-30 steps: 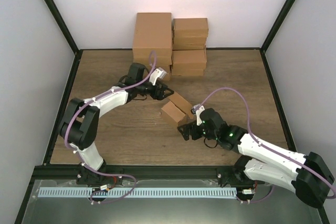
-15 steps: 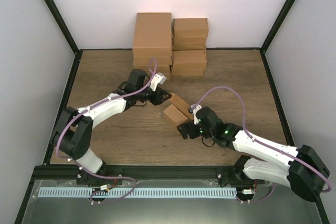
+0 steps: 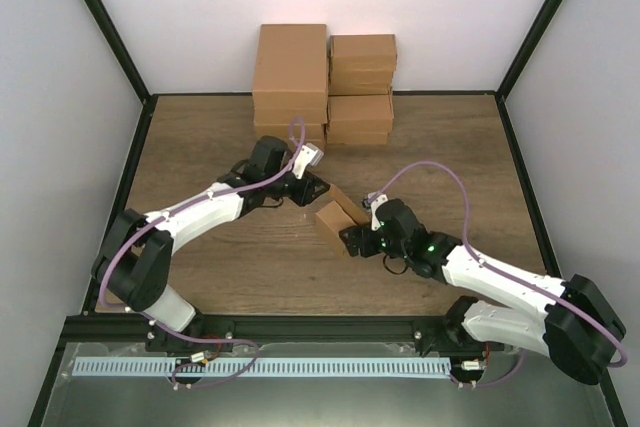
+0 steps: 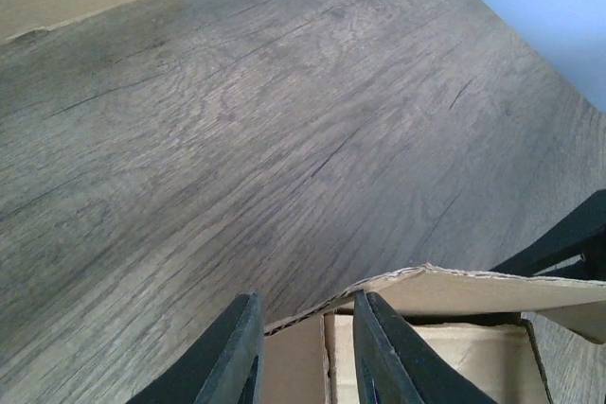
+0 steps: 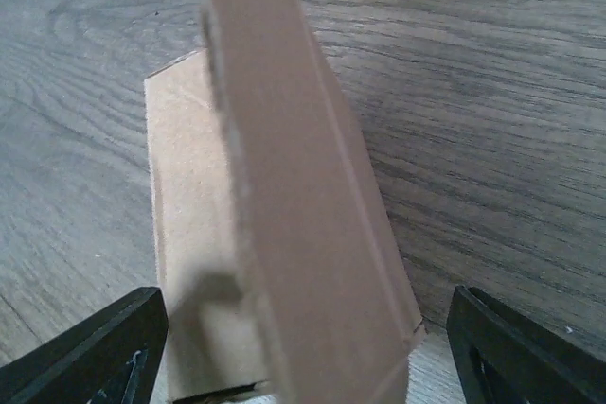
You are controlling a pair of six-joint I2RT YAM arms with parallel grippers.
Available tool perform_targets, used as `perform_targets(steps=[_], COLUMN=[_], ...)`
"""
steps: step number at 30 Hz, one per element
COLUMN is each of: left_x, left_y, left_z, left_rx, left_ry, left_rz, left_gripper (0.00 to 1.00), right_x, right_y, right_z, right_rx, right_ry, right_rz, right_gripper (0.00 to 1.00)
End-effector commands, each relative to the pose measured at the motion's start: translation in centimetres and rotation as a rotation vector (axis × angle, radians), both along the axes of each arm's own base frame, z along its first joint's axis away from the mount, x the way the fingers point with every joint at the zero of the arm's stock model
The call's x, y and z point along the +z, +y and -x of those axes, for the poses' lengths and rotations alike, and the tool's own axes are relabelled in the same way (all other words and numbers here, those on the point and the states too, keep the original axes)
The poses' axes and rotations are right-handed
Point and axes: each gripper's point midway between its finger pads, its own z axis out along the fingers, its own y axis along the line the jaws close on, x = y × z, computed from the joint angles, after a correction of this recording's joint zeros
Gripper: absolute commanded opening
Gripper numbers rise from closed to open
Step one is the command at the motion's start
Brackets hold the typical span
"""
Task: Fold the paper box
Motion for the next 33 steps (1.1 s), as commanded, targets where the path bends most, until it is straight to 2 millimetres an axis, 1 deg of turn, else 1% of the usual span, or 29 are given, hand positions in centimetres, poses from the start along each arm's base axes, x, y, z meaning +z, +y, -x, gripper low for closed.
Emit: perform_targets(steps=[1, 7, 9, 12, 13, 16, 18, 20, 22, 26, 30, 32, 33], left_x=[0.2, 0.4, 0.4, 0.4, 0.3, 0.3, 0.5, 0.9, 1.0, 0.8, 0.6, 0.5, 0.2], left_y=[0.1, 0.0, 0.0, -0.1, 0.0, 0.3, 0.3, 0.1, -0.3, -1.1, -0.9, -1.0, -1.2], left_z=[0.5, 0.9, 1.2, 1.4, 1.2, 0.8, 0.4, 0.2, 0.3, 0.2, -0.8, -1.3, -1.3], left_rx=[0.007, 0.025, 0.025, 0.023, 0.032, 0.055, 0.059, 0.043, 0.001, -0.08, -0.098, -0.111, -0.137], left_ry=[-0.007, 0.009, 0.01, -0.003, -0.006, -0.022, -0.044, -0.079, -0.106, -0.151, -0.159, -0.153, -0.143], left_rz=[-0.013, -0.022, -0.028, -0.04, -0.047, -0.057, -0.056, -0.048, -0.044, -0.033, -0.014, -0.012, -0.01], left_gripper=[0.29, 0.3, 0.33, 0.42, 0.47, 0.69, 0.76, 0.8, 0.82, 0.84, 0.87, 0.92, 0.97], right_x=[2.1, 1.6, 1.6, 1.5, 1.6, 1.6, 1.6, 1.7, 1.6, 1.7, 1.8, 1.7, 1.7], right_y=[0.2, -0.3, -0.4, -0.7, -0.8, -1.0, -1.0, -0.9, -0.8, -0.6, -0.6, -0.6, -0.6], right_z=[-1.8, -2.0, -2.1, -2.3, -2.3, -2.4, -2.3, -2.2, -2.1, -2.0, -1.9, -1.9, -2.0], right_rx=[-0.072, -0.085, -0.086, -0.084, -0.082, -0.07, -0.058, -0.047, -0.039, -0.023, -0.019, -0.02, -0.02], right_ry=[-0.022, -0.01, -0.01, -0.01, -0.011, -0.012, -0.011, -0.012, -0.011, -0.007, -0.006, -0.006, -0.006], right_rz=[-0.06, -0.045, -0.044, -0.034, -0.031, -0.029, -0.03, -0.03, -0.029, -0.036, -0.038, -0.035, -0.036], right_gripper=[0.84, 0.84, 0.84, 0.84, 0.84, 0.84, 0.84, 0.84, 0.84, 0.85, 0.85, 0.85, 0.86])
